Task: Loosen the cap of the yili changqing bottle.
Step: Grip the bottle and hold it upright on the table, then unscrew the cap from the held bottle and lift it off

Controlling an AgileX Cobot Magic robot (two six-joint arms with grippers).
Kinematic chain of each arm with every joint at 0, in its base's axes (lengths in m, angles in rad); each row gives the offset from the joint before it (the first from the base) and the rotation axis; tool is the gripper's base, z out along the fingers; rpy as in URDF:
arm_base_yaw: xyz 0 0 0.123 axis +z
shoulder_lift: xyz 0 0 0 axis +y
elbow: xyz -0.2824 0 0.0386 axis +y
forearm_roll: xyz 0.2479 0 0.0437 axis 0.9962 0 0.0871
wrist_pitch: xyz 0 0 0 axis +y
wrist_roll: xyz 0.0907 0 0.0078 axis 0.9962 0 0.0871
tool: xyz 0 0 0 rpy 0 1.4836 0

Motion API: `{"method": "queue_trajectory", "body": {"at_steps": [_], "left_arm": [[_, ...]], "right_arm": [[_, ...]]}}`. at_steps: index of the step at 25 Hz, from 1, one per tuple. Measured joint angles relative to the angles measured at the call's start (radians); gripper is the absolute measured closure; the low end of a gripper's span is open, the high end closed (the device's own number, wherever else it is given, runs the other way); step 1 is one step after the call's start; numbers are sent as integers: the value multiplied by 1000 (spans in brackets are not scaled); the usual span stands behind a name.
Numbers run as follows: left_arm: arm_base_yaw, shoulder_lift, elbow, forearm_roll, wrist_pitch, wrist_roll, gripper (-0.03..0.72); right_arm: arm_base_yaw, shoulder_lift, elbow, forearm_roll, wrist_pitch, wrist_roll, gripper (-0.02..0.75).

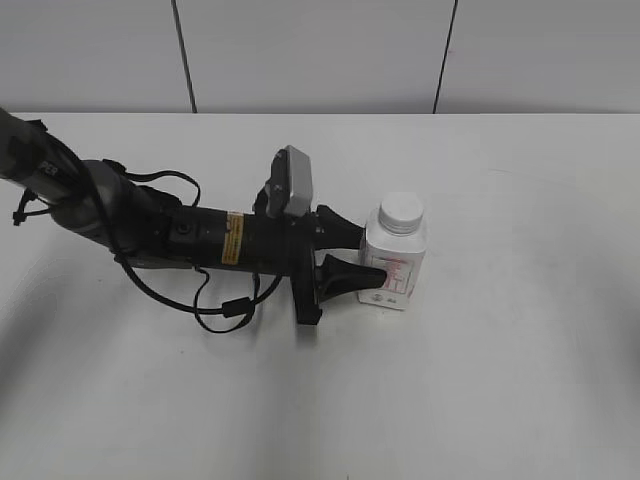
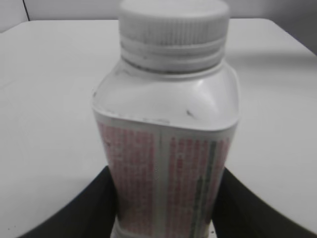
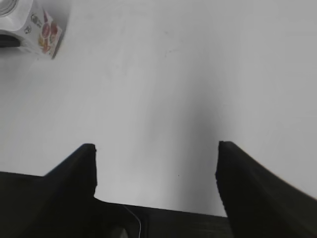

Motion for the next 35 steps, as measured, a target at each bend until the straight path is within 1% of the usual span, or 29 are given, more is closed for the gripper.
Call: {"method": "queue_trajectory", "body": {"at_steps": [3,5,9,13,18,24,28,31,34,35], "left_arm": [[0,0,0,-7,16,5,326],[0,0,0,-22,17,7,326],[0,0,0,-44,18,7,326],[0,3,0,-47,25,9,326],[0,15,0,-64,23,10,326],[0,18,0,-67,21,10,327],[0,24,0,-72,15,10,327],[0,24,0,-72,15,10,327],[0,24,0,-72,15,10,327],[0,24,0,-72,15,10,327]], "right_arm": [[0,196,-109,44,33,-106,150],[0,295,-188,53,93,-150,150],[0,470,-339,53,134,-188,150],[16,582,-434,50,139,-199,150],[104,692,-500,50,141,-200,150],[255,844,-596,50,143,-183,150],[335,951,-688,50,144,-157,150],[379,1027,-758,51,144,-112,150],[398,1077,-801,51,145,-73,150],[408,1118,-839,57,145,-46,150]]}}
